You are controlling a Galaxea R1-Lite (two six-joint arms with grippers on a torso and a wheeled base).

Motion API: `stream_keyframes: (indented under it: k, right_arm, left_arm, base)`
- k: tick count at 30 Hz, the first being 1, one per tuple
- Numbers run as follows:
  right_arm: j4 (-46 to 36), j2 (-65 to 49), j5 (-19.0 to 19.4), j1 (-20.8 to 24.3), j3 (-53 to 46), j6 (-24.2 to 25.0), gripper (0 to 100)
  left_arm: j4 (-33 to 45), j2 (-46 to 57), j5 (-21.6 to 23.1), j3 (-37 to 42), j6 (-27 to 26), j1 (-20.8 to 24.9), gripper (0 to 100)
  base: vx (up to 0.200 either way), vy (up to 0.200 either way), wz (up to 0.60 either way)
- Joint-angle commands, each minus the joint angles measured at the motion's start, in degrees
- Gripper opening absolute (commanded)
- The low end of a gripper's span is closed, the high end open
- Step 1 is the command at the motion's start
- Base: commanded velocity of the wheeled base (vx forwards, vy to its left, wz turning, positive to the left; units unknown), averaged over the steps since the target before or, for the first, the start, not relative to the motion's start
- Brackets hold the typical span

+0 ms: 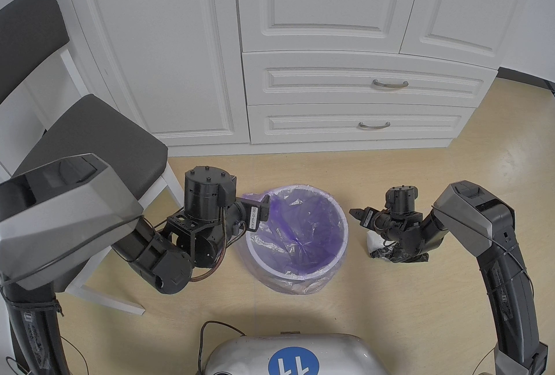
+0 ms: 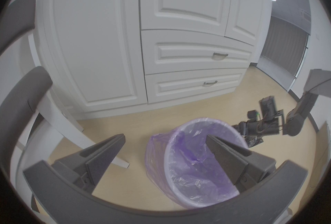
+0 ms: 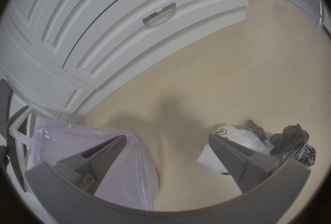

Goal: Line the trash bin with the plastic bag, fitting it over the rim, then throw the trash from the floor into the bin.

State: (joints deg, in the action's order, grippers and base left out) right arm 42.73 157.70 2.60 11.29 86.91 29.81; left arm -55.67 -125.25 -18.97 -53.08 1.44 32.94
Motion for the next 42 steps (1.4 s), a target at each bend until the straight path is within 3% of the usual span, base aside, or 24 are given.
stream_keyframes:
  k: [1,9,12,15,22,28,31,35,38,42]
  right_arm:
    - [-2.65,0.07,-0.49,0.4,0.54,-1.24,100]
    - [-4.06,0.15,-1.72,0.49,1.16,-2.03,100]
    - [-4.23,0.86,-7.43,1.1,1.95,-4.67,100]
    - [-4.32,1.47,-10.77,1.37,2.92,-5.9,100]
    - [-4.32,1.47,-11.39,1.54,2.83,-5.72,100]
    - [-4.23,1.47,-11.83,1.72,2.83,-6.08,100]
    - [-4.14,1.65,-16.04,1.9,3.01,-8.36,100]
    - [-3.0,1.03,-22.72,1.9,1.51,-16.36,100]
    - [2.98,-0.11,-22.99,2.42,-1.04,-17.5,100]
    - [6.75,-1.78,-22.99,2.6,-2.97,-18.03,100]
  left_arm:
    - [-0.22,4.57,-0.1,1.66,-1.0,0.64,100]
    - [-6.29,9.58,-0.19,7.46,-7.06,1.78,100]
    - [-9.89,10.29,-0.19,9.13,-10.4,1.87,100]
    - [-12.09,10.55,-0.19,9.84,-12.34,1.95,100]
    - [-17.19,12.31,-0.19,12.3,-15.41,0.37,100]
    - [-16.48,12.57,0.51,12.47,-15.5,-1.47,100]
    - [-14.9,12.39,0.78,13.44,-15.68,-1.91,100]
    - [-9.8,12.48,3.24,15.11,-16.03,-2.79,100]
    - [-5.23,12.13,7.37,15.81,-16.03,-4.46,100]
    - [-0.22,11.6,9.3,15.37,-16.12,-5.78,100]
  base:
    - [0.0,0.0,0.0]
    - [0.0,0.0,0.0]
    - [0.0,0.0,0.0]
    - [0.0,0.0,0.0]
    - [0.0,0.0,0.0]
    - [0.0,0.0,0.0]
    - [0.0,0.0,0.0]
    - [0.0,0.0,0.0]
    - [0.0,0.0,0.0]
    - [0.0,0.0,0.0]
